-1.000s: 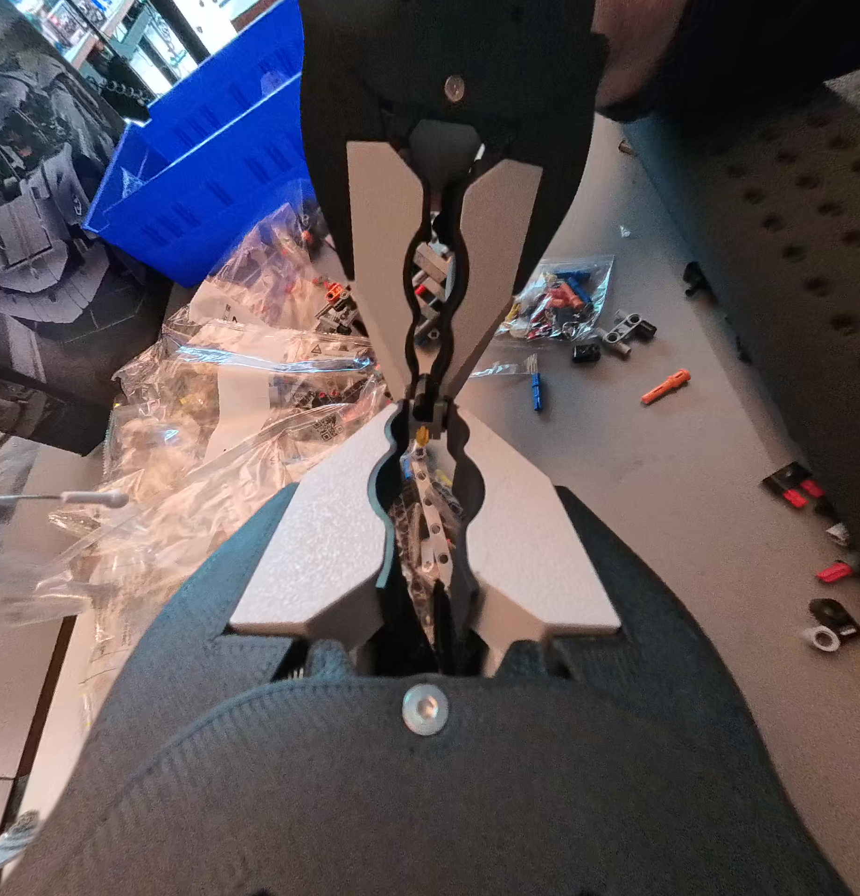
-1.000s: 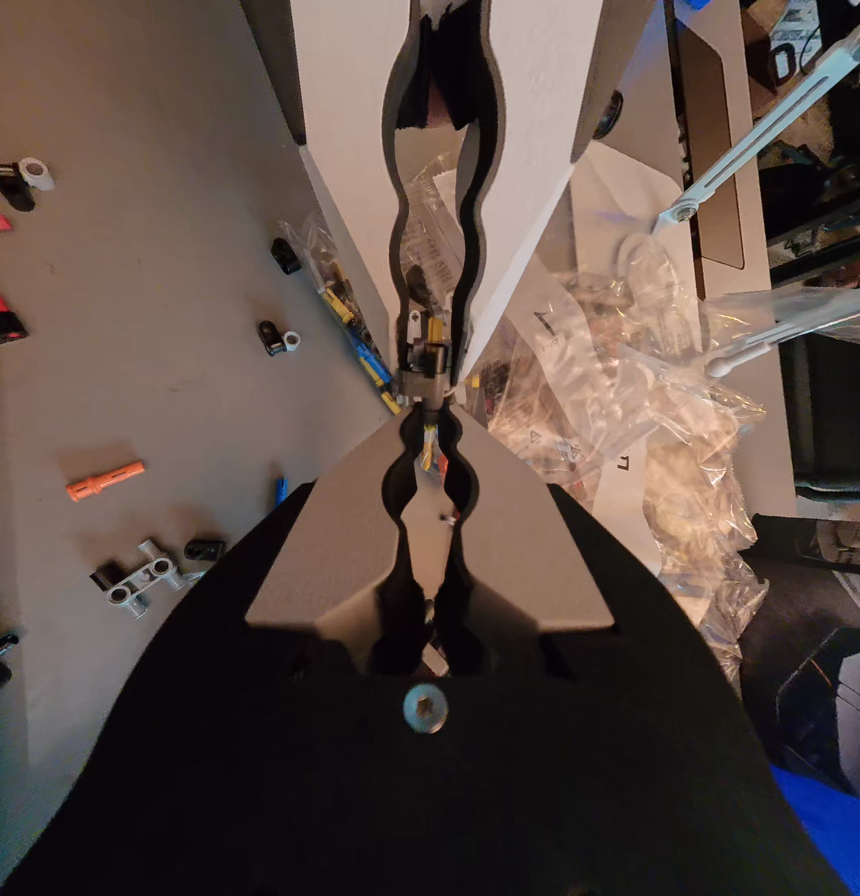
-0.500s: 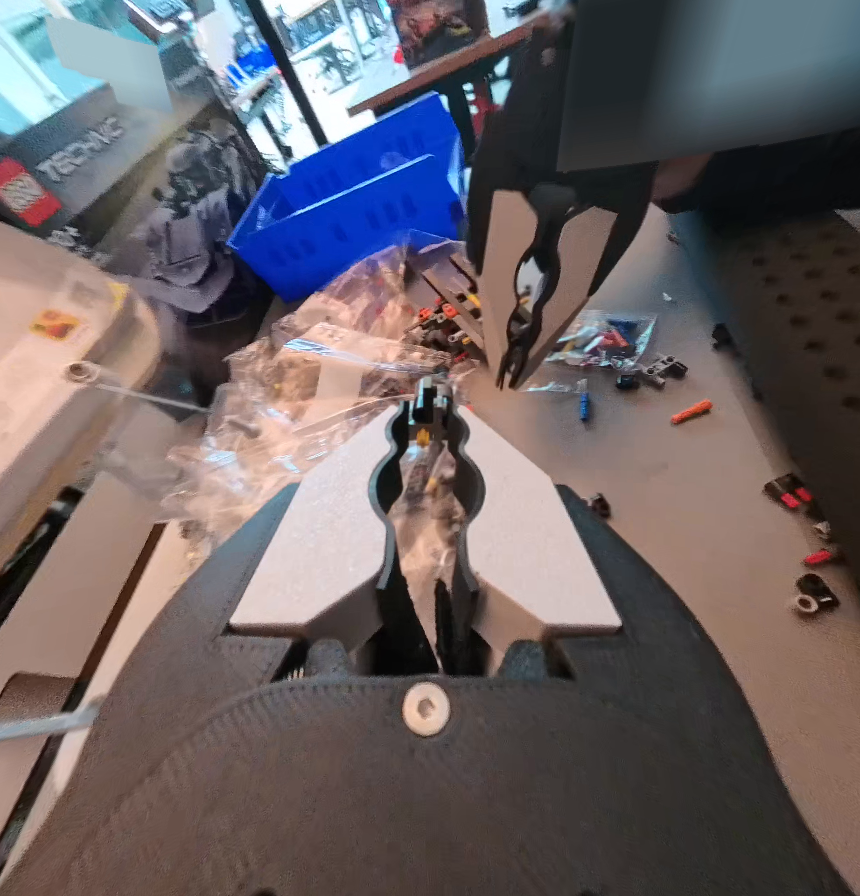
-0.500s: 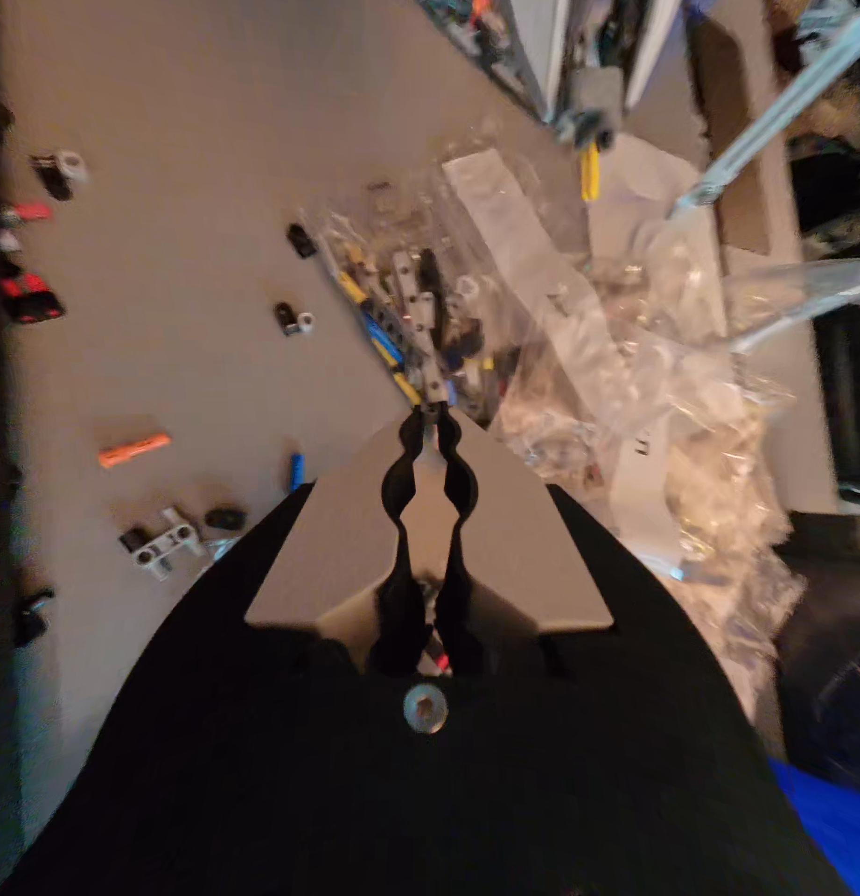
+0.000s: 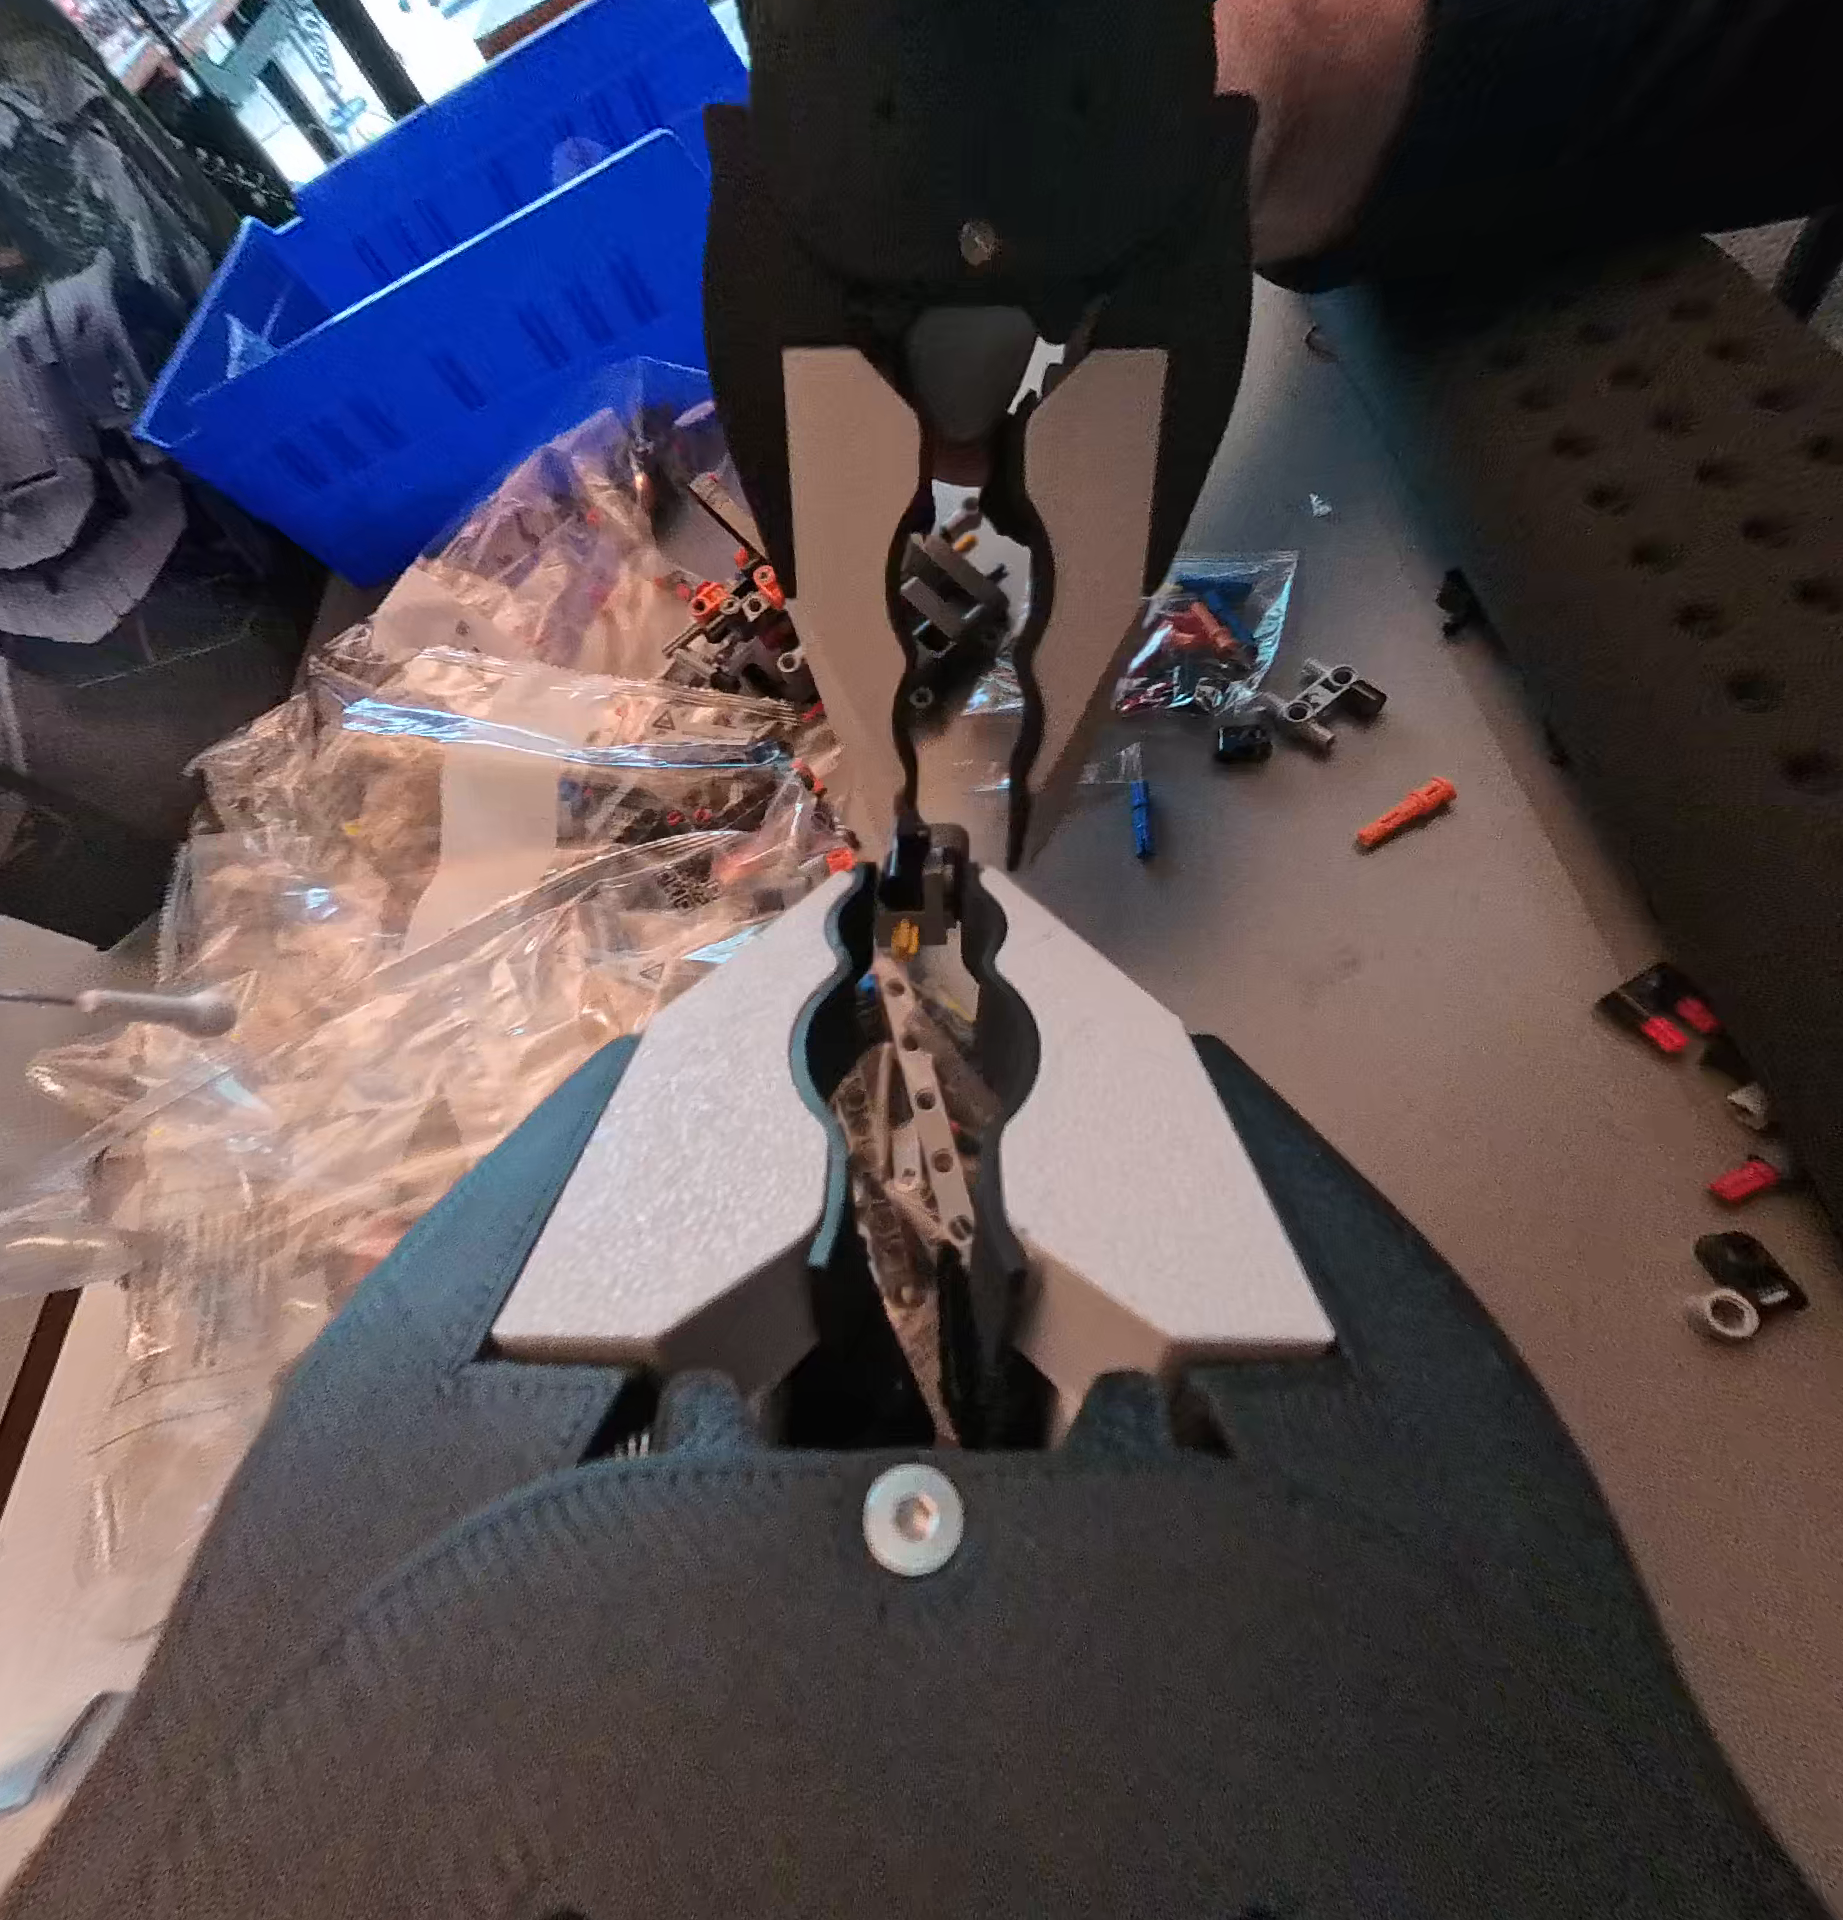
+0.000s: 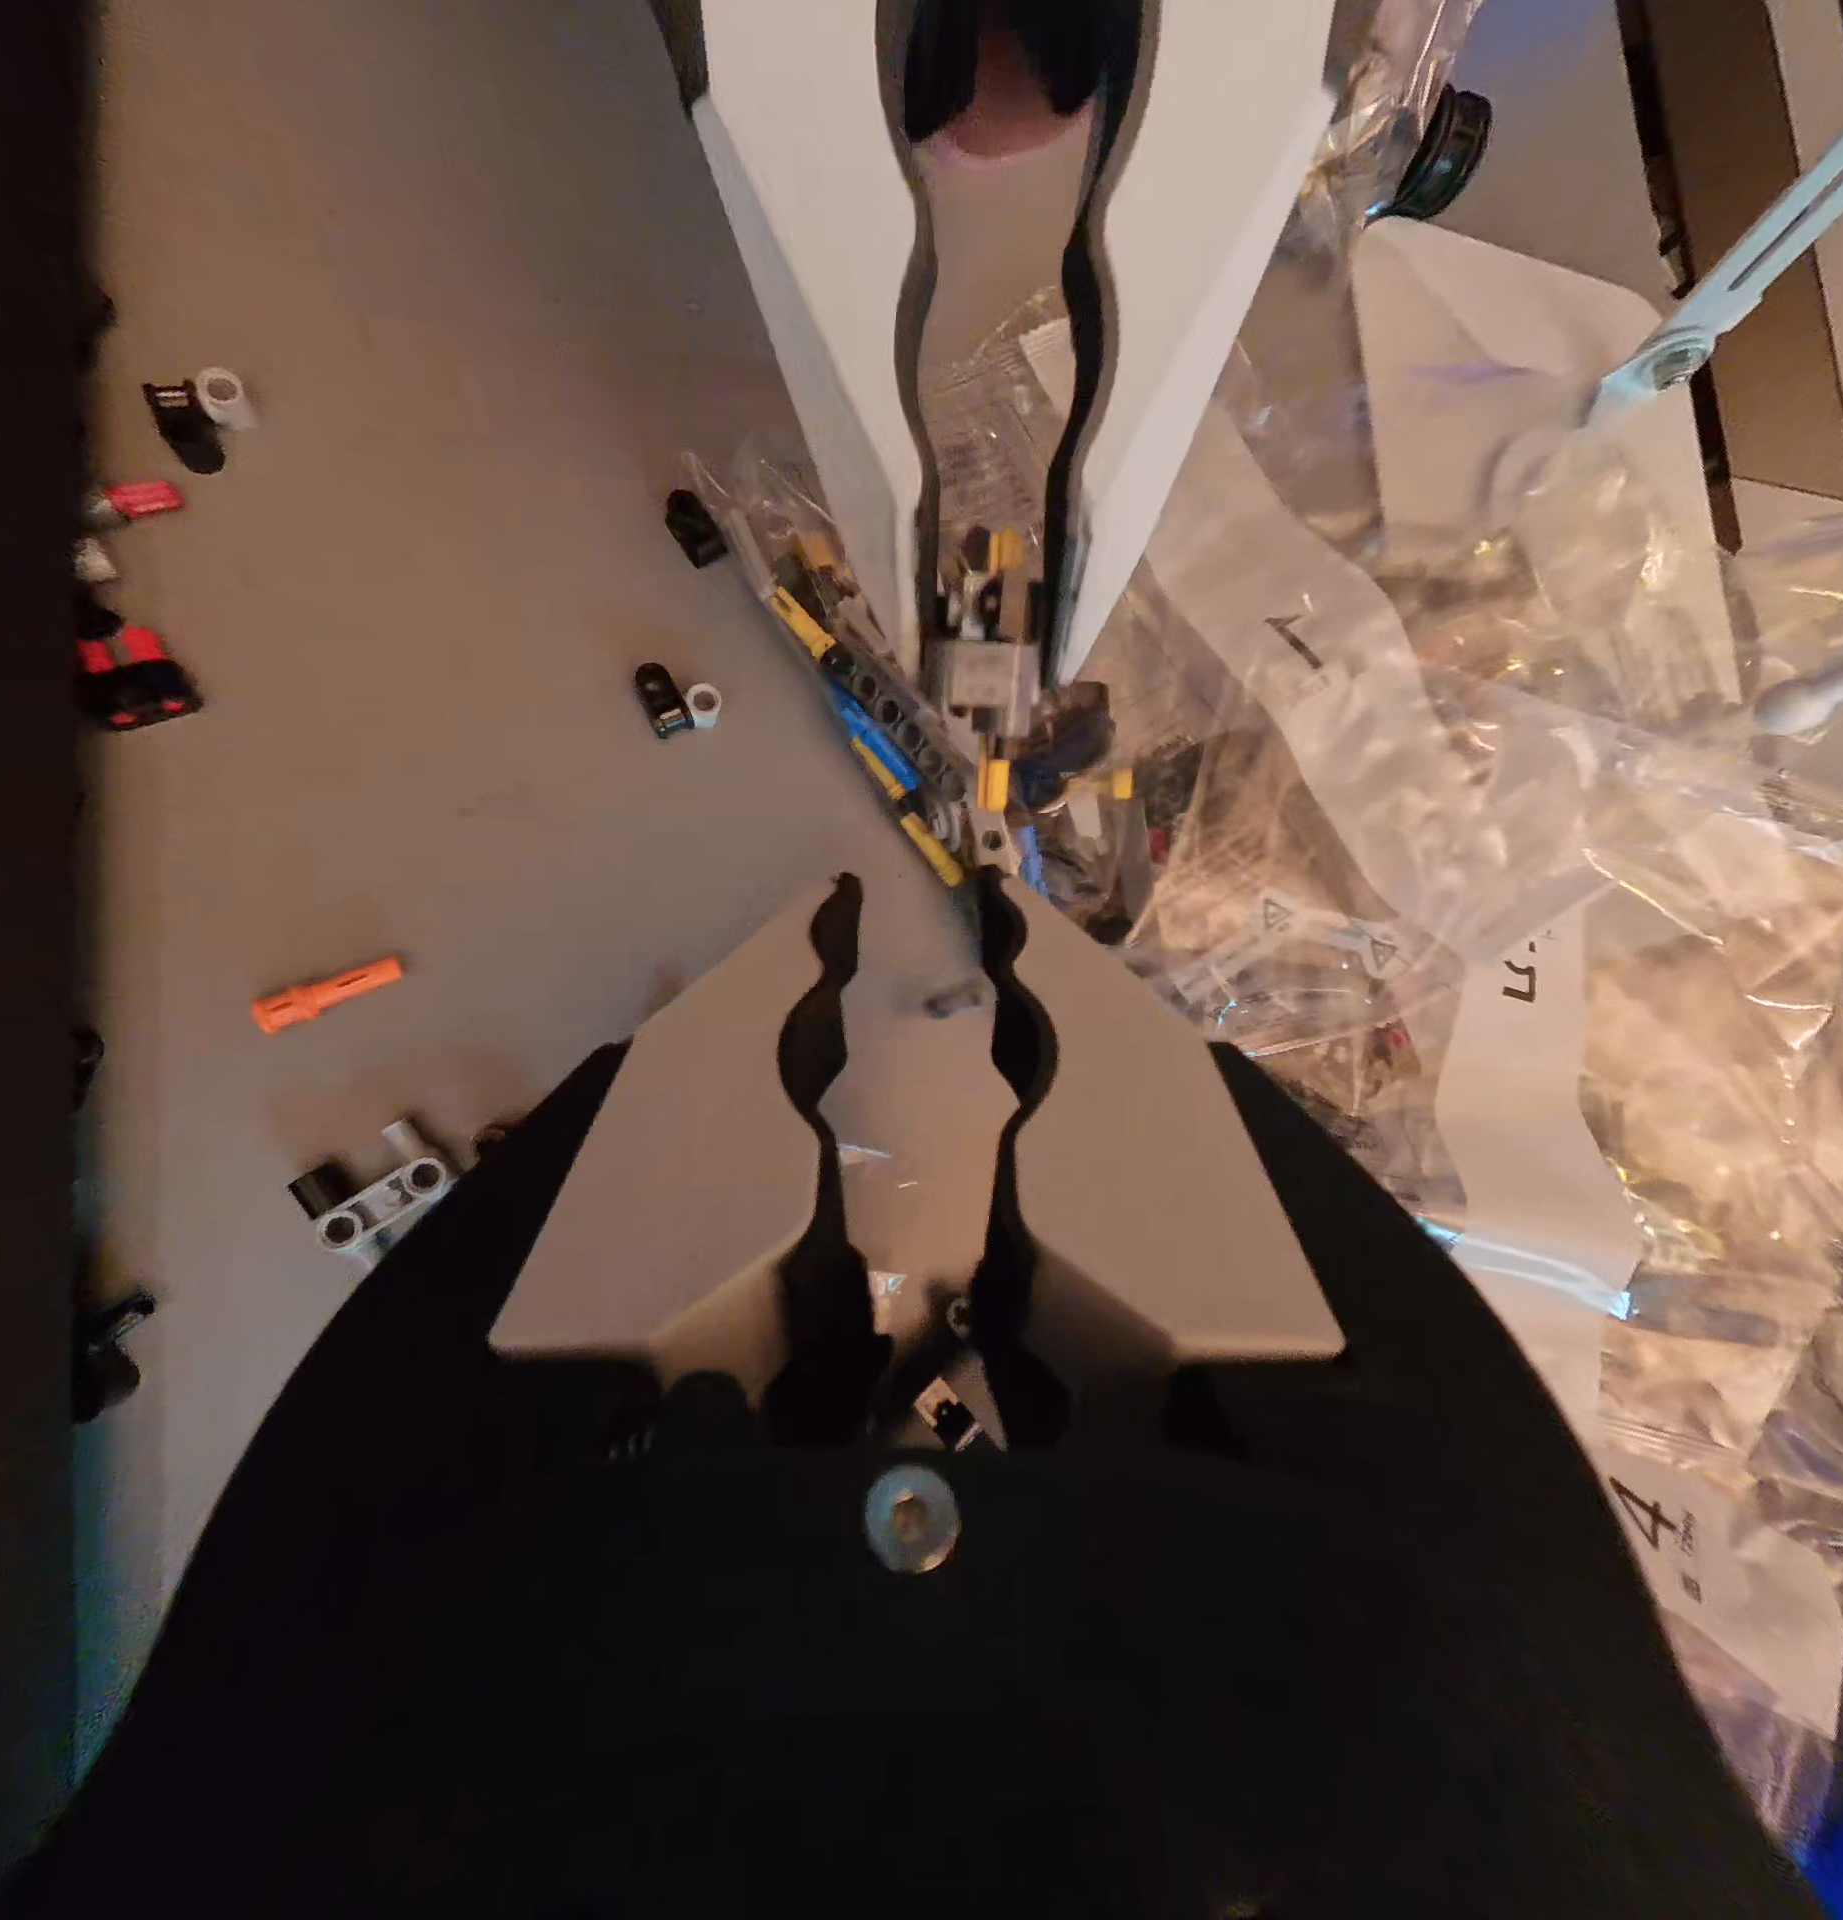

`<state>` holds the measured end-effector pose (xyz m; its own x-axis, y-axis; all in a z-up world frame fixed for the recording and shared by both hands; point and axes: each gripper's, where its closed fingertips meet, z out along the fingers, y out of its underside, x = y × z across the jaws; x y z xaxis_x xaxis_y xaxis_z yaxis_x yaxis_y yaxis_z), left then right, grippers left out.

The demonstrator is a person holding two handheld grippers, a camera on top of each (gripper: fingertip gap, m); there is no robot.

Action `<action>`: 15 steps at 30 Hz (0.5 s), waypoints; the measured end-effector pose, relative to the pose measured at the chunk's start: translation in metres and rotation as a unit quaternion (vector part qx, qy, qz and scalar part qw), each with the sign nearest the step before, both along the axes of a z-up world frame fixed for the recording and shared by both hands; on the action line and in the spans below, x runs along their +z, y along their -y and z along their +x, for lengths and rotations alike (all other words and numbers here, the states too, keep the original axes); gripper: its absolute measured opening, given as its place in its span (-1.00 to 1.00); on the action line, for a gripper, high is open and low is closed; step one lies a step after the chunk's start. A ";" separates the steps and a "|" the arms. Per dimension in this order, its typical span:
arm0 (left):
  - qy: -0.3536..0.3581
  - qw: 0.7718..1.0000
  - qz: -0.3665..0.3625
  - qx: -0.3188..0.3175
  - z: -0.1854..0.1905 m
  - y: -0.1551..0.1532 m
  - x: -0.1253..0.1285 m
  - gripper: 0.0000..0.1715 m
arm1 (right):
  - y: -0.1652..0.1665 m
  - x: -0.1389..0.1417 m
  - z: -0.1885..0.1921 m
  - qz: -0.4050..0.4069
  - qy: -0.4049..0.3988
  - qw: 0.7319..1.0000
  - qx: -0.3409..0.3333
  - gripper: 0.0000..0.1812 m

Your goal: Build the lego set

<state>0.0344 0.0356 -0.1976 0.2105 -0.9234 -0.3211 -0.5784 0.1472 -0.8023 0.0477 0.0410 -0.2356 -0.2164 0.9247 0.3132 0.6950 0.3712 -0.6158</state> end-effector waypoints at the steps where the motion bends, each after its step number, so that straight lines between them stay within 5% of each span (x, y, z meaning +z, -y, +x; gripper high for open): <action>1: -0.002 1.000 -0.001 -0.002 0.002 0.000 -0.002 -0.83 | 0.001 0.000 0.000 0.004 0.000 1.000 0.004 -0.88; 15: -0.014 1.000 0.015 -0.007 0.010 0.000 -0.009 -0.83 | -0.003 0.014 -0.012 0.024 -0.036 0.999 -0.018 -0.95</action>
